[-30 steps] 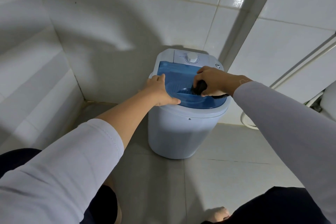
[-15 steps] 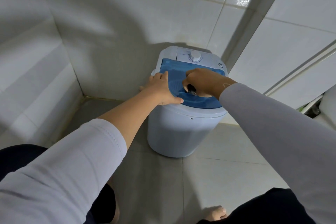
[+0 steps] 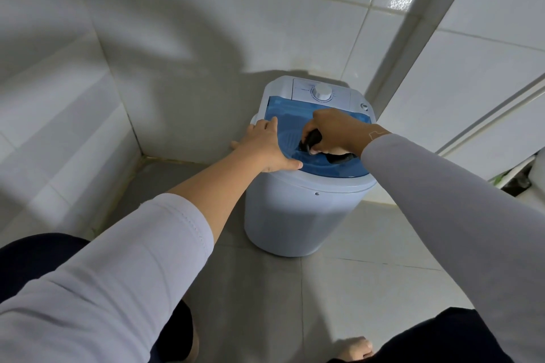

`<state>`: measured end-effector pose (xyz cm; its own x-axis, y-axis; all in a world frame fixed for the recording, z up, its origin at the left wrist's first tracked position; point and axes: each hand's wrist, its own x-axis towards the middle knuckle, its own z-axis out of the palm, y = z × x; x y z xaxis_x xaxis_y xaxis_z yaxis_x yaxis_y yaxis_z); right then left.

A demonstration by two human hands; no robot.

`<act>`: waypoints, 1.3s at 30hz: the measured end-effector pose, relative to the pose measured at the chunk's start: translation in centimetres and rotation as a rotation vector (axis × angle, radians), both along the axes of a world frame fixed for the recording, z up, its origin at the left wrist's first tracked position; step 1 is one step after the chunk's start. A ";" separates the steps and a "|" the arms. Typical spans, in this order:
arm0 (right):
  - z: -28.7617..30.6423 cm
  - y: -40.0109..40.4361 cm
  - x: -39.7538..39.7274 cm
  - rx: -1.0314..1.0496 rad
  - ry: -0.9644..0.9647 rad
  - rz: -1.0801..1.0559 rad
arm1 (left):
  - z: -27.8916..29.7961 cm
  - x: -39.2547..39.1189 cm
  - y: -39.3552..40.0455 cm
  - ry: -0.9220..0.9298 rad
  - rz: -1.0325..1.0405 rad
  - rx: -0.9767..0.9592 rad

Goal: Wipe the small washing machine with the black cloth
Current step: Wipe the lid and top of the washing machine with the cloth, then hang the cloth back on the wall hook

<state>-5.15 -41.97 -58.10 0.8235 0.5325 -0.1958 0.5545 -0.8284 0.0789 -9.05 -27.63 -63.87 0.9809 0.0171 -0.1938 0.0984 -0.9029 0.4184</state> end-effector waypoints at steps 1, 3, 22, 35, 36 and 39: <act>0.0 0.1 0.0 -0.032 -0.001 0.018 | 0.0 0.0 0.0 0.004 0.003 -0.001; 0.0 0.2 -0.1 -0.088 -0.014 0.051 | 0.1 0.0 0.0 0.010 0.009 0.002; 0.1 -4.4 -1.4 0.302 -0.109 -0.308 | -0.1 0.0 -0.2 0.023 0.011 -0.026; 5.9 -5.3 -3.5 1.174 0.234 -0.387 | 7.6 -0.6 -3.5 -0.426 -0.011 -0.676; 6.4 -5.2 -3.6 1.203 0.278 -0.380 | 8.3 -0.6 -3.4 -0.451 0.015 -0.681; 7.8 -5.0 -4.0 1.253 0.390 -0.383 | 10.2 -0.8 -3.0 -0.519 0.059 -0.646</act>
